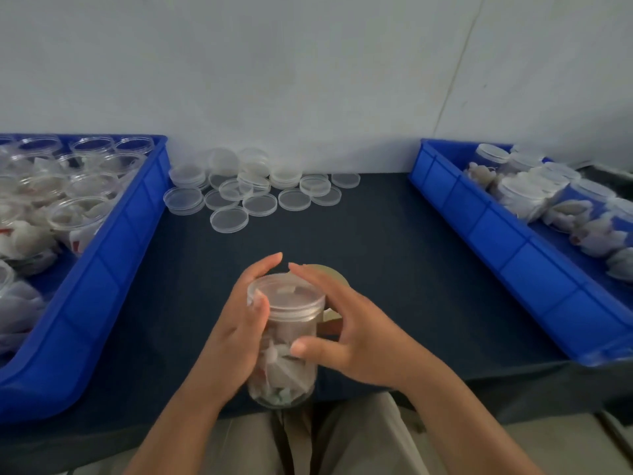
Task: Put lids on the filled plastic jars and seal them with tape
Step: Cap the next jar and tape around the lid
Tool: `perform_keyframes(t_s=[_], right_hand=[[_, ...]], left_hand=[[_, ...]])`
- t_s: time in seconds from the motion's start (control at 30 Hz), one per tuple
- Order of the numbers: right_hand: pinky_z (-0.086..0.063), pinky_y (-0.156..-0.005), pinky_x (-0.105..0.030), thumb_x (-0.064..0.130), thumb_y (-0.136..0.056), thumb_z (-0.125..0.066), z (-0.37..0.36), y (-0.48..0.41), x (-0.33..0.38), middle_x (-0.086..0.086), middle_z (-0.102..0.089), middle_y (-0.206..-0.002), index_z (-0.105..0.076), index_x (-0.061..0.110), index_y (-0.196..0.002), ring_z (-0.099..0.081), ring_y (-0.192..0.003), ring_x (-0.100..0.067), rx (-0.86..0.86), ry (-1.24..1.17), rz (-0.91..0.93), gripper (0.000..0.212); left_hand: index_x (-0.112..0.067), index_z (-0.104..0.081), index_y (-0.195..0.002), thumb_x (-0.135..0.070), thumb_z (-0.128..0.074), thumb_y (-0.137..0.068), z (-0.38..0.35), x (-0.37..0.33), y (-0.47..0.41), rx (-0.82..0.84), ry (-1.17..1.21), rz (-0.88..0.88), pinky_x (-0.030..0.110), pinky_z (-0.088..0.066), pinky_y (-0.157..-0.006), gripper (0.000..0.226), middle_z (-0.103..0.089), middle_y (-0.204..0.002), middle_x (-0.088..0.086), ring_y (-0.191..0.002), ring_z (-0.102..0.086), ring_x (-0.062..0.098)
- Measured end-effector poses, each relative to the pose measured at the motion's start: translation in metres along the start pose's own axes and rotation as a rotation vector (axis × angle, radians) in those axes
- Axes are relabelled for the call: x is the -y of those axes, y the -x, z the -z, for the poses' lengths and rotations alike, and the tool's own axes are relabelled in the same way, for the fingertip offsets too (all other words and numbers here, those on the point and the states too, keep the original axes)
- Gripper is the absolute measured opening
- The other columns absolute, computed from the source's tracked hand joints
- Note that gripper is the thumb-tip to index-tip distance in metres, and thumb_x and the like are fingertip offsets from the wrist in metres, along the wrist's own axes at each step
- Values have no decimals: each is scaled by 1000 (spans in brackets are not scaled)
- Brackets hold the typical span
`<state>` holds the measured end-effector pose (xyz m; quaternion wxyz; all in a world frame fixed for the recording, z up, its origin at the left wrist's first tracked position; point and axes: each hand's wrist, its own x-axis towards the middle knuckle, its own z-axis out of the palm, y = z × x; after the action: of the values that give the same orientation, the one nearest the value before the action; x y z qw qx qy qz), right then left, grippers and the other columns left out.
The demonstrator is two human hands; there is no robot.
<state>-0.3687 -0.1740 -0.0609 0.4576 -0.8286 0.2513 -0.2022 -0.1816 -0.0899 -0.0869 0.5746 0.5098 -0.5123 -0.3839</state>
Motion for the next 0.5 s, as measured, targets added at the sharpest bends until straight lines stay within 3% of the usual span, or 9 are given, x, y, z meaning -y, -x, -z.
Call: perform_keyframes(t_s=[0.1, 0.2, 0.33, 0.43, 0.5], right_hand=[[-56, -100, -24, 70, -76, -81, 13, 2, 13, 30, -55, -142, -36, 51, -153, -57, -127, 7, -67, 147, -6, 91], [-59, -95, -28, 71, -67, -83, 42, 8, 19, 29, -63, -130, -42, 42, -154, -65, -117, 4, -191, 78, -76, 100], [-51, -70, -10, 71, -61, -78, 120, 15, 16, 27, -64, -107, -51, 42, -123, -63, -95, 11, -604, 213, -151, 74], [-45, -74, -23, 66, -57, -87, 201, 25, 4, 22, -52, -107, -43, 31, -124, -56, -94, 3, -911, 323, -315, 87], [-46, -80, -32, 67, -57, -89, 253, 34, -10, 9, -51, -117, -39, 28, -128, -56, -101, -12, -980, 437, -457, 95]], left_hand=[[-45, -30, -160, -93, -28, -87, -5, -2, -4, 6, -111, -40, 17, -40, -113, 87, -43, -155, -32, -146, -41, -3], [-51, -16, -162, -92, -21, -90, 0, -5, -10, -40, -198, -35, 29, -20, -124, 83, -16, -164, -41, -153, -14, -13], [-62, -29, -154, -96, -21, -87, 18, 2, -10, -76, -210, 39, 45, -28, -123, 76, -25, -162, -39, -147, -27, -15], [-72, -44, -137, -97, -24, -83, 26, 5, -8, -94, -193, 106, 41, -38, -118, 63, -38, -156, -35, -136, -42, -17], [-66, -50, -132, -95, -29, -83, 27, 6, -6, -125, -167, 128, 37, -42, -115, 61, -49, -146, -36, -134, -47, -13]])
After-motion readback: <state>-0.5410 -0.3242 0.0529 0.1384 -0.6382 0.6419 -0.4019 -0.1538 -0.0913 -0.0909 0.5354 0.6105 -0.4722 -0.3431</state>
